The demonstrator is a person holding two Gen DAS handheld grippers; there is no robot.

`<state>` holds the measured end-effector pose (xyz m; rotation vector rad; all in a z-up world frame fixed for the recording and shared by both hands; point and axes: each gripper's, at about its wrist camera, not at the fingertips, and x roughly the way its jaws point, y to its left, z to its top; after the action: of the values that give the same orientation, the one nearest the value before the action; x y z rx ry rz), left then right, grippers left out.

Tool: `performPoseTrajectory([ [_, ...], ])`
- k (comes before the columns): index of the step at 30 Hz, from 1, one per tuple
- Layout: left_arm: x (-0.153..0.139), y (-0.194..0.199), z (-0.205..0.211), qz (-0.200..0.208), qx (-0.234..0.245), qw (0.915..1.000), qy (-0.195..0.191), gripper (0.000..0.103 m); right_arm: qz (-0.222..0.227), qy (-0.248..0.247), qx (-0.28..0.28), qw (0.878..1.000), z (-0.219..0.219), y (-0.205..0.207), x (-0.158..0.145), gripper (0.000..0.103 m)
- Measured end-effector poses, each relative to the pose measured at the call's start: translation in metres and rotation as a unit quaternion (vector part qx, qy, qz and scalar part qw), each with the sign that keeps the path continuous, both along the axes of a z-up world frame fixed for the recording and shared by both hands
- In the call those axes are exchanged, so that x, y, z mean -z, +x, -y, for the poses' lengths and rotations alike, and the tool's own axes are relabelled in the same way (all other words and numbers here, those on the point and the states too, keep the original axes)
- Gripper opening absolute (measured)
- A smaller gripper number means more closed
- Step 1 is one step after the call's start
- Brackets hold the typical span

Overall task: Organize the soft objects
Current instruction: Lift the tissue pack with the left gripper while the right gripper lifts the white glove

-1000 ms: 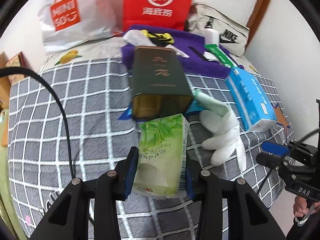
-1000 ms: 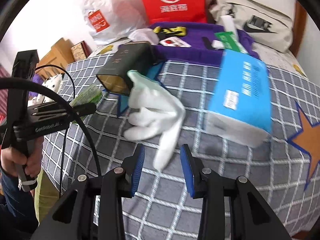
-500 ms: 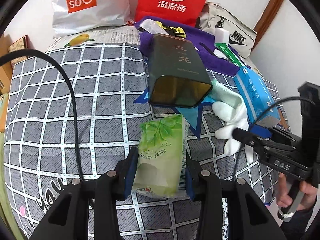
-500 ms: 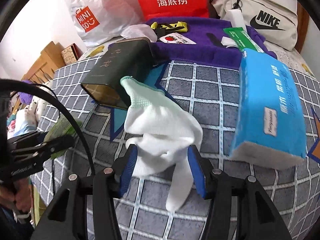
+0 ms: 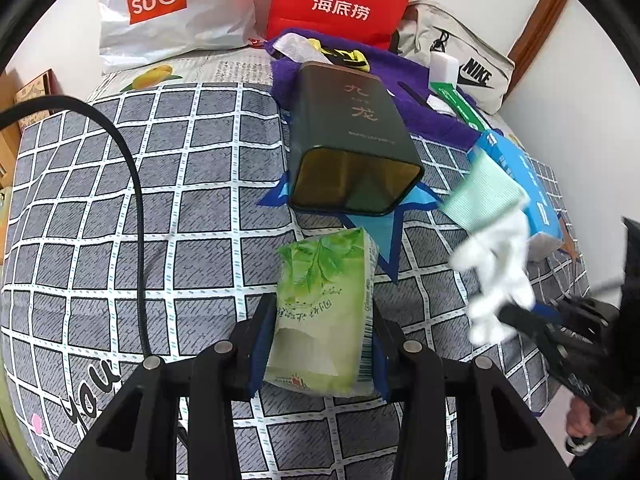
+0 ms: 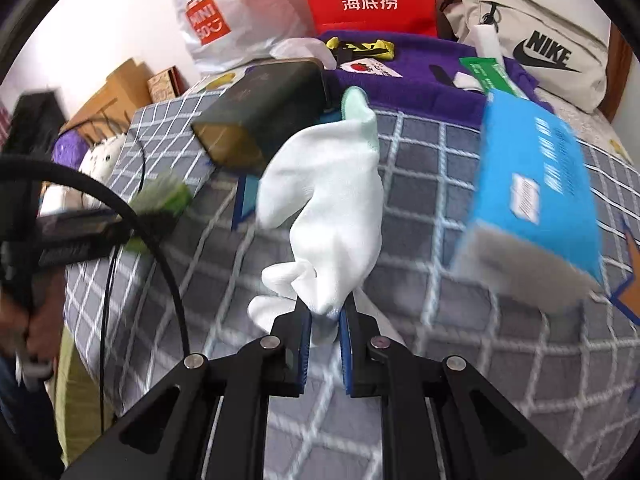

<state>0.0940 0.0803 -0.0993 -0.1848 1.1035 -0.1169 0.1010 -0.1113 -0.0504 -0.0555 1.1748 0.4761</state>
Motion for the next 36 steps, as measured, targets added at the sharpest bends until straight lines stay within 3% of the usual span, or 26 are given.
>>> performPoseTrajectory([
  [7, 0.000, 0.002, 0.002, 0.003, -0.003, 1.0000, -0.007, 0.040, -0.018, -0.010, -0.012, 1.000, 0.018, -0.037, 0.002, 0.015],
  [9, 0.001, 0.002, 0.003, 0.002, -0.005, 1.0000, -0.006, 0.040, -0.025, -0.010, -0.001, 1.000, 0.024, -0.040, 0.006, 0.019],
  [11, 0.001, 0.002, 0.005, 0.000, -0.004, 1.0000, -0.002, 0.040, -0.032, -0.001, 0.010, 0.999, 0.030, -0.041, 0.008, 0.031],
  [13, 0.001, 0.003, 0.006, 0.000, -0.002, 1.0000, 0.003, 0.040, -0.030, 0.008, 0.014, 0.999, 0.034, -0.040, 0.006, 0.037],
  [18, 0.003, 0.004, 0.007, -0.001, -0.003, 1.0000, 0.002, 0.040, -0.018, 0.010, 0.021, 1.000, 0.037, -0.037, -0.002, 0.041],
  [21, 0.005, 0.004, 0.008, -0.001, -0.002, 1.0000, 0.005, 0.040, -0.008, 0.009, 0.027, 1.000, 0.034, -0.029, -0.004, 0.050],
  [30, 0.005, 0.006, 0.010, -0.006, 0.003, 0.9999, 0.013, 0.040, -0.011, 0.012, 0.063, 0.998, 0.029, 0.001, 0.004, 0.056],
  [36, 0.005, 0.008, 0.011, -0.008, 0.008, 0.9998, 0.015, 0.041, 0.004, 0.022, 0.064, 0.998, 0.020, 0.016, 0.007, 0.053],
])
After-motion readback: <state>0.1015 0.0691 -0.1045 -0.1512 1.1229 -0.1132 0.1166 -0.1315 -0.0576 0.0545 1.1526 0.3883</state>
